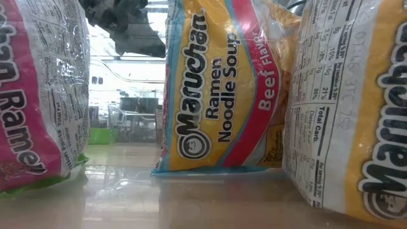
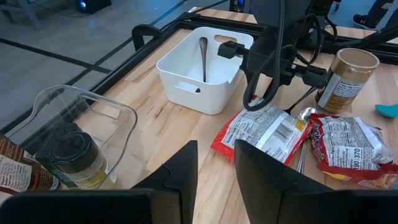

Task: Pick & Place Food Item
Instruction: Put the orange noodle pack into the bottom transparent bin

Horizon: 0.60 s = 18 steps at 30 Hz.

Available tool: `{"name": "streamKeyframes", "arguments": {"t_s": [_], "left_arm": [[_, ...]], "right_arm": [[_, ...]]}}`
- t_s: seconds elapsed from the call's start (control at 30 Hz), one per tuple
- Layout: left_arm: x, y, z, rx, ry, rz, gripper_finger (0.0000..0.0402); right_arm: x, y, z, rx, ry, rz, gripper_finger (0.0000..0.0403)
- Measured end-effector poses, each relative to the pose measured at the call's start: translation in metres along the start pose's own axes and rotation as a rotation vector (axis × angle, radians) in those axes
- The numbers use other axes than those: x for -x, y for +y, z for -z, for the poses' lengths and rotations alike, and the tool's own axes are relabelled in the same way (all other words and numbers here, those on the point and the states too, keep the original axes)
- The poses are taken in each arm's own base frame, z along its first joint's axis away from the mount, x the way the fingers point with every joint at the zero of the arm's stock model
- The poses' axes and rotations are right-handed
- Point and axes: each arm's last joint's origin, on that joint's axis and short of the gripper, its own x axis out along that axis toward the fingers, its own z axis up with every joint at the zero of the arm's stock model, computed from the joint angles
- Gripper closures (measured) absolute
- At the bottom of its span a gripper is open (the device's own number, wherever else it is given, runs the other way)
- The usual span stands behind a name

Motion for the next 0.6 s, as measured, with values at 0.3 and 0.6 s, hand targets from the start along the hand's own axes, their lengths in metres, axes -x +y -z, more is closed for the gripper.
{"name": "streamKeyframes", "arguments": {"t_s": [0.3, 0.6], "left_arm": [[0.0000, 0.0000, 0.0000, 0.000, 0.000, 0.000, 0.0302], [0.0000, 0.0000, 0.0000, 0.000, 0.000, 0.000, 0.0302]], "right_arm": [[0.0001, 0.0000, 0.0001, 0.000, 0.000, -0.001, 0.0305], [0.0001, 0.0000, 0.0002, 0.004, 0.002, -0.001, 0.0289]]}}
